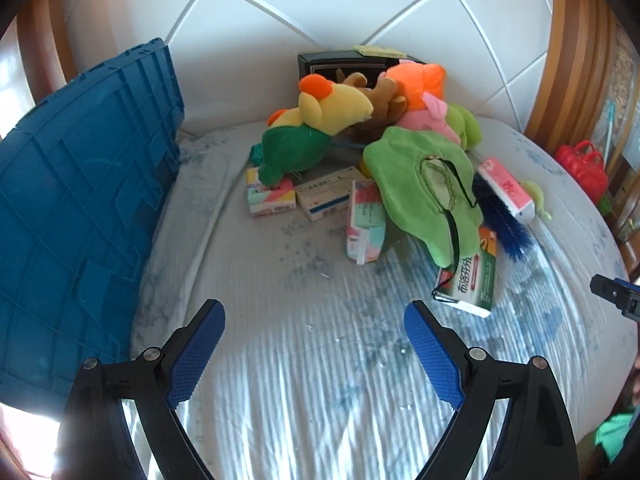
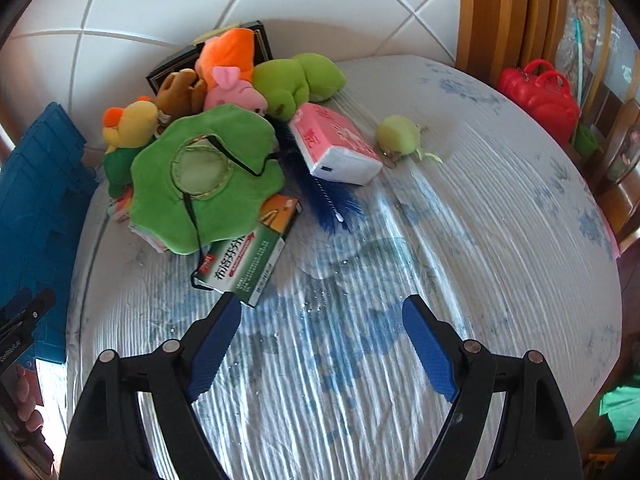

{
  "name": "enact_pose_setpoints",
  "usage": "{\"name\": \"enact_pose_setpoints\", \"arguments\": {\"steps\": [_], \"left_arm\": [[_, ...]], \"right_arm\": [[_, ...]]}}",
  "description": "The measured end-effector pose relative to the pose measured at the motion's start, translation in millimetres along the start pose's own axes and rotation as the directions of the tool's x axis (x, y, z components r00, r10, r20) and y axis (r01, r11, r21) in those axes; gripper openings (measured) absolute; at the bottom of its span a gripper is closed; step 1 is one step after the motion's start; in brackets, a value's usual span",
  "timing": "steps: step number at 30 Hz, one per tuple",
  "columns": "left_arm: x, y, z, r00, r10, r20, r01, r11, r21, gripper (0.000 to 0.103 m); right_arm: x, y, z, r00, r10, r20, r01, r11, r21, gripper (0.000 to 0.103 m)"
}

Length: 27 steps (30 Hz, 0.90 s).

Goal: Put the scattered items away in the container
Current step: 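Move both open tools back over the pile, then grasp the teal-pink sanitary pad pack with the left tool while the right grasps the pink tissue pack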

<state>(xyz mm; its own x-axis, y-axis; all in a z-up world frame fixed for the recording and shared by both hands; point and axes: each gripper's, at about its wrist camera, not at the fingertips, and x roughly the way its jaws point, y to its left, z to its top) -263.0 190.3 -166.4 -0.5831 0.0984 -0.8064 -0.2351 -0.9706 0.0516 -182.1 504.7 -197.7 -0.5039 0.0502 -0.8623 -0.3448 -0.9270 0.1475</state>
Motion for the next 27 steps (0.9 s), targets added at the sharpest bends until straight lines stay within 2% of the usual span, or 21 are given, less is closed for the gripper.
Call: {"name": "enact_pose_setpoints", "arguments": {"steps": [6, 12, 20, 21, 22, 23, 24, 25, 26, 27], "left_arm": [[66.2, -11.7, 19.7, 0.996, 0.022, -0.084, -0.022, 1.0, -0.001, 0.092], [126.0, -36.5, 51.1, 0.99, 0.039, -0.135, -0.034, 0.998, 0.043, 0.092], [191.0, -57.6, 71.2, 0.978, 0.057, -0.202, -0.038, 0.995, 0.097, 0.092], [196.4, -57.7, 72.2, 0.977, 0.061, -0.207, -0.041, 0.994, 0.101, 0.092], [201.5, -57.5, 73.2, 0.975, 0.066, -0.211, -0.045, 0.994, 0.104, 0.092], [206.6, -57.4, 74.1, 0.974, 0.07, -0.215, -0.048, 0.993, 0.107, 0.092], [210.4, -56.7, 75.0, 0.973, 0.07, -0.218, -0.047, 0.993, 0.107, 0.091], [211.6, -55.7, 75.3, 0.974, 0.058, -0.22, -0.037, 0.994, 0.102, 0.087], [212.4, -54.7, 75.6, 0.974, 0.046, -0.222, -0.025, 0.995, 0.096, 0.077], [213.3, -53.7, 75.9, 0.974, 0.034, -0.224, -0.014, 0.996, 0.091, 0.071]], "right_arm": [[37.6, -16.3, 29.6, 0.999, -0.014, -0.035, 0.015, 1.0, 0.017, 0.083], [82.6, -18.8, 85.4, 0.998, -0.009, -0.055, 0.009, 1.0, 0.008, 0.083], [147.3, -24.9, 154.1, 0.994, 0.053, -0.091, -0.049, 0.998, 0.05, 0.083], [156.3, -24.6, 158.7, 0.993, 0.06, -0.106, -0.055, 0.997, 0.048, 0.086], [165.3, -24.3, 163.3, 0.99, 0.068, -0.122, -0.062, 0.997, 0.046, 0.099], [174.2, -23.7, 166.6, 0.989, 0.058, -0.136, -0.053, 0.998, 0.041, 0.103], [182.6, -23.0, 168.3, 0.987, 0.053, -0.153, -0.048, 0.998, 0.034, 0.103], [190.1, -22.5, 168.6, 0.984, 0.06, -0.169, -0.055, 0.998, 0.034, 0.103], [195.6, -22.0, 168.1, 0.982, 0.064, -0.176, -0.058, 0.998, 0.037, 0.103], [197.5, -21.2, 167.4, 0.983, 0.062, -0.173, -0.056, 0.998, 0.039, 0.103]]}}
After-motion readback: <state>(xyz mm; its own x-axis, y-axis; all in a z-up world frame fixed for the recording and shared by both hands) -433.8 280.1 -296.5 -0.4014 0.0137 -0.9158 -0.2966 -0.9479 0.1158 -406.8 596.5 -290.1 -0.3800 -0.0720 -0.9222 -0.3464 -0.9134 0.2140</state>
